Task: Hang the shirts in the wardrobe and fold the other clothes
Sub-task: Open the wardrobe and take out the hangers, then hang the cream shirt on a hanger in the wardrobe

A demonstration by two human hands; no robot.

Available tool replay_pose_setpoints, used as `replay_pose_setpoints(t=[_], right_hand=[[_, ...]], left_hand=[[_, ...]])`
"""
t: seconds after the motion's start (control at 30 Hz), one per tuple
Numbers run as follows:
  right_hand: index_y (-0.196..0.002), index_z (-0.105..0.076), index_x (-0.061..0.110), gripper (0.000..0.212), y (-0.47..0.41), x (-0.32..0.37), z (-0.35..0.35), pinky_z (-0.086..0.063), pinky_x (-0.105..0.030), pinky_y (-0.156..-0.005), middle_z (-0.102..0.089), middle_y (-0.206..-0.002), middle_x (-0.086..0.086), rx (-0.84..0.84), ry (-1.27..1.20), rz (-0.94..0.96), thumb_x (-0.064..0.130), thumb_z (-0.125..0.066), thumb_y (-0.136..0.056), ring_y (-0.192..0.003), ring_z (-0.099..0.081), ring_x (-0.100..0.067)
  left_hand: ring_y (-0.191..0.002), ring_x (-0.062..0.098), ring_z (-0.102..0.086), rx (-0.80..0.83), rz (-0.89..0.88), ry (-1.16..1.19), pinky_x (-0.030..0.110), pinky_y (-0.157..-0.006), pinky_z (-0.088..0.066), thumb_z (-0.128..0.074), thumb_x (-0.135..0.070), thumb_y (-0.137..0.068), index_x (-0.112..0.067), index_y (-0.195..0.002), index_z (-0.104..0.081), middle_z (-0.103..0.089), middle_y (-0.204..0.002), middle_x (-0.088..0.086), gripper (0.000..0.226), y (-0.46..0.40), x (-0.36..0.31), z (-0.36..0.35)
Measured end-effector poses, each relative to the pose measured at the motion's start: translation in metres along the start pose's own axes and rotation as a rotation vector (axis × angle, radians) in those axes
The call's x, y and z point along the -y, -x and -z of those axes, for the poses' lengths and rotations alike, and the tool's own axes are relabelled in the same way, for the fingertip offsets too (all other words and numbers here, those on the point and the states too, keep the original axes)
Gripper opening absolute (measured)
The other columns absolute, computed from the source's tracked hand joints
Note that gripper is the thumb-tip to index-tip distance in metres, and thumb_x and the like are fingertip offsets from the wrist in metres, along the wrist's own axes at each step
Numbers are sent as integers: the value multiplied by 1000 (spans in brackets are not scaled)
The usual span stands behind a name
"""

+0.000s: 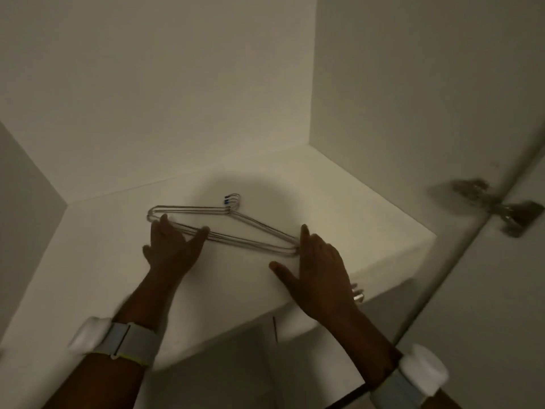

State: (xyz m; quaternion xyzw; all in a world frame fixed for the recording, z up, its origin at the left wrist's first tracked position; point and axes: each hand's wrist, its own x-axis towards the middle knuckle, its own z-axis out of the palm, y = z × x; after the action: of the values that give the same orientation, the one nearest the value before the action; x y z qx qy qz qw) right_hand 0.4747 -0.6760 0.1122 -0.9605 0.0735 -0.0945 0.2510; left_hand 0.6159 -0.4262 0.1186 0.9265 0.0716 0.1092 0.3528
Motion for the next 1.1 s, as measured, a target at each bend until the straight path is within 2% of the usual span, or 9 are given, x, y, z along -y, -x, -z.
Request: replay_pose_setpoints(t=[0.13,0.23,0.3,0.4,0.5,0.63,0.77,0.93,1.1], right_hand=[[-166,-7,27,84,87,-34,-1,-9,-37,-126,-2,-173,3,-1,-11,34,70,-35,-100,-159,0,-17],[-152,-46,30,61,198,-90,-4,-38,-23,-108,-47,-153,6,155,-251,-275,62,-50,-100,-136,-49,-13],[-131,-64,31,39,262,-123,-10,-47,-22,-96,-62,-130,11,222,-326,-435,54,-56,-100,-113,-59,-6],[-117,-67,38,20,347,-162,-5,-49,-23,-91,-67,-123,11,205,-342,-621,43,-61,-98,-111,-63,-9],[-109,-69,39,15,412,-186,2,-51,-25,-89,-68,-107,13,133,-431,-800,43,-63,-96,-103,-65,-8],[-110,-72,37,21,488,-206,6,-52,-26,-89,-72,-106,11,-44,-510,-1028,47,-66,-93,-101,-66,-7],[-101,-72,37,9,540,-215,7,-54,-28,-91,-76,-102,7,-206,-574,-1163,39,-67,-94,-98,-69,-7],[-98,-77,13,26,603,-207,-4,-54,-31,-86,-78,-97,-4,-388,-631,-1423,35,-62,-99,-93,-72,-14],[-92,-72,30,15,656,-188,-31,-53,-24,-81,-73,-85,12,-488,-762,-1627,27,-61,-101,-77,-67,3]], left_hand=[[-156,35,-19,173,74,210,57,-125,-21,-74,-48,-91,-14,-164,-12,-9,-172,13,102,76,-27,11],[-143,29,-42,278,-196,283,48,-111,-44,-74,-42,-93,-21,-154,-40,-35,-161,8,74,191,-60,-7],[-128,15,-53,404,-468,277,35,-100,-47,-76,-39,-92,-24,-142,-54,-51,-145,-4,57,264,-69,-28],[-103,-6,-63,722,-618,196,23,-90,-51,-77,-27,-92,-41,-114,-66,-68,-115,-23,28,352,-75,-70],[-83,-3,-72,985,-624,95,25,-79,-57,-72,-26,-95,-39,-97,-72,-75,-94,-24,13,415,-78,-108],[-79,1,-73,1284,-753,-45,18,-74,-53,-69,-25,-97,-34,-102,-72,-76,-90,-17,11,479,-85,-153],[-88,8,-73,1499,-833,-79,31,-85,-60,-69,-20,-98,-29,-104,-74,-77,-96,-11,11,527,-97,-192],[-86,9,-73,1760,-954,-140,34,-86,-60,-71,-22,-95,-32,-100,-73,-77,-95,-10,11,593,-101,-240],[-84,14,-74,1904,-1029,-253,30,-81,-59,-69,-20,-96,-40,-97,-69,-76,-97,-8,20,630,-73,-271]])
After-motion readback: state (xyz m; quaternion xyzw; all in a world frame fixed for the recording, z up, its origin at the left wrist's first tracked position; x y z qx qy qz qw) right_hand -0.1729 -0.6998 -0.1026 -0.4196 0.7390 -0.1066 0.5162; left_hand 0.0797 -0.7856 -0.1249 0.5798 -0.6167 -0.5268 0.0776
